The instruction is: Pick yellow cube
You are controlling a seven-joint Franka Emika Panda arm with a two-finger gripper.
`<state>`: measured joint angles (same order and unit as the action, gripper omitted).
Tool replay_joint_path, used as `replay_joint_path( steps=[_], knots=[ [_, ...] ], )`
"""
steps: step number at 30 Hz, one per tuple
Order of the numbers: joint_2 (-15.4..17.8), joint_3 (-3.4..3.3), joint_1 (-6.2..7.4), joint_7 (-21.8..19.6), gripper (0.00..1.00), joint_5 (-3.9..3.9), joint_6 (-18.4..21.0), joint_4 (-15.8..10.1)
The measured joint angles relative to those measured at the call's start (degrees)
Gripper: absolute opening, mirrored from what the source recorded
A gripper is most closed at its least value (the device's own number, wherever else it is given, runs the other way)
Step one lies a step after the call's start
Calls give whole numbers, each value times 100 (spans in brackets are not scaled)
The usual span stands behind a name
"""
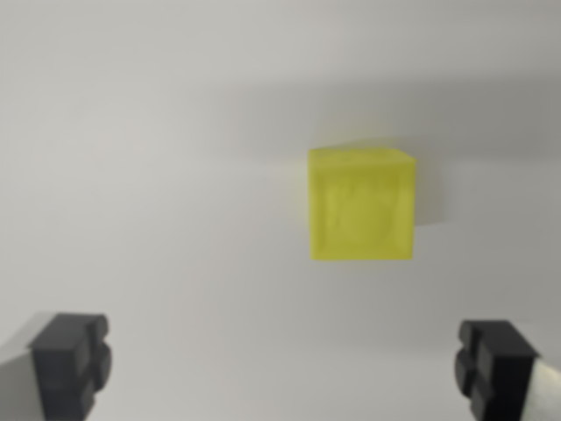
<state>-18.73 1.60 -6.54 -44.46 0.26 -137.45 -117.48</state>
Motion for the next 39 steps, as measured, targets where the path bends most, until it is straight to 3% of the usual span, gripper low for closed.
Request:
replay_joint_path(
  steps=[39],
  knots=[
    [-1119,0,-269,217,100,-134,-957,54]
  ],
)
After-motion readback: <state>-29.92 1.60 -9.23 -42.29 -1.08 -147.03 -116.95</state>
